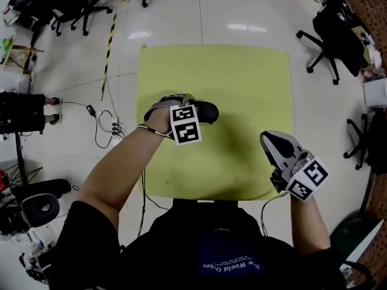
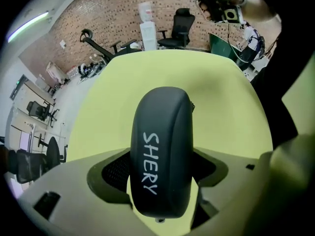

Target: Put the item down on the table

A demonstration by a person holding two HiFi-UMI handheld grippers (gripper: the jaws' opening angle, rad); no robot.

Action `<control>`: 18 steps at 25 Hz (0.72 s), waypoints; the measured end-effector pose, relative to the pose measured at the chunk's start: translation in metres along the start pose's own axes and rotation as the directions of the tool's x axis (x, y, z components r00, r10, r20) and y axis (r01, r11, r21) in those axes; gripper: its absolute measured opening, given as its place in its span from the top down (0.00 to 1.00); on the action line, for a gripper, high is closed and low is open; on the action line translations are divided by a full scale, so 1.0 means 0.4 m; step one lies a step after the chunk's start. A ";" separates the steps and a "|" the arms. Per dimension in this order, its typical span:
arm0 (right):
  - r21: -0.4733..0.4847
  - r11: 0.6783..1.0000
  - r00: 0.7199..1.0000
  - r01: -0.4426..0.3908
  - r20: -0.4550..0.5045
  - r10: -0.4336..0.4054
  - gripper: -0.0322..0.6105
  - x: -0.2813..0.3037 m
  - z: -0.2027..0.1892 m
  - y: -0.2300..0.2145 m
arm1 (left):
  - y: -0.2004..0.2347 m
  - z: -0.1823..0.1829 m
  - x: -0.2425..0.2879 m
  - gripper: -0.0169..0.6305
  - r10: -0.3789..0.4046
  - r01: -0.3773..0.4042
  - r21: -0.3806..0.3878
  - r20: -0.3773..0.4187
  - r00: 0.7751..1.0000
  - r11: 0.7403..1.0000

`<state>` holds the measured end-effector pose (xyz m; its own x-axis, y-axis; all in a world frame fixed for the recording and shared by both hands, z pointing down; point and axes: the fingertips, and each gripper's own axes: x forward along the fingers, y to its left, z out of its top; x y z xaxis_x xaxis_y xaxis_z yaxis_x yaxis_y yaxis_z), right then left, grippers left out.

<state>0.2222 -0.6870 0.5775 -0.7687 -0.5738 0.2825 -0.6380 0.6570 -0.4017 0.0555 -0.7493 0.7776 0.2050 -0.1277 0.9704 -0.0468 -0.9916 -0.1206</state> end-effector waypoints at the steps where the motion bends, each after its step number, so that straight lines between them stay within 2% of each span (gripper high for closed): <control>1: 0.003 1.000 1.000 -0.003 -0.001 0.003 0.97 0.003 -0.003 0.000 | 0.001 -0.003 0.005 0.42 -0.002 0.002 -0.001 -0.003 1.000 1.000; 12: 0.013 1.000 1.000 0.001 -0.002 -0.001 0.97 -0.011 -0.009 -0.001 | -0.014 0.001 0.002 0.42 -0.083 0.083 0.002 0.017 0.996 0.997; 15: 0.009 1.000 1.000 0.001 0.005 -0.001 0.97 -0.013 -0.004 0.004 | -0.014 0.011 -0.027 0.42 -0.092 0.095 -0.038 0.071 0.993 0.995; 18: 0.002 1.000 1.000 0.004 0.011 -0.004 0.97 -0.021 0.010 0.014 | -0.012 0.017 -0.089 0.42 -0.075 0.094 -0.117 0.158 0.985 0.989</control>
<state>0.2250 -0.6805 0.5692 -0.7659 -0.5817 0.2740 -0.6406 0.6537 -0.4028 0.0552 -0.7401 0.7421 0.3602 -0.0546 0.9313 -0.1418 -0.9899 -0.0032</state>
